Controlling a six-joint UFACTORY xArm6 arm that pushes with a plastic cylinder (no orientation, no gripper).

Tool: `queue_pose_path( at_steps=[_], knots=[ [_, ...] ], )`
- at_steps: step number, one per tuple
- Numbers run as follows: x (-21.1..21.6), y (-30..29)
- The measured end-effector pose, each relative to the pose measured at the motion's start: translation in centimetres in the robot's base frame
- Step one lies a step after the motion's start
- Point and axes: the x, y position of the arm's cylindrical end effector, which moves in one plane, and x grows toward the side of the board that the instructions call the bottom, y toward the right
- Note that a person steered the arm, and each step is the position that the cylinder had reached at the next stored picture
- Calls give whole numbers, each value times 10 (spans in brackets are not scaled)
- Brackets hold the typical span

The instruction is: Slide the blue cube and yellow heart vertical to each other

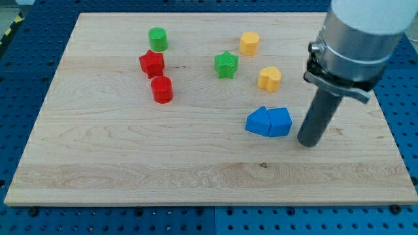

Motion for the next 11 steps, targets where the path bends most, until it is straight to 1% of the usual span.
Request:
queue_pose_path(
  at_steps=[2,4,6,7,8,9,10,11],
  knots=[
    [3,-34],
    [-5,-37],
    [-51,-37],
    [-59,-37],
    [-56,-35],
    [-57,-11],
    [-69,0],
    [-86,-17]
  ],
)
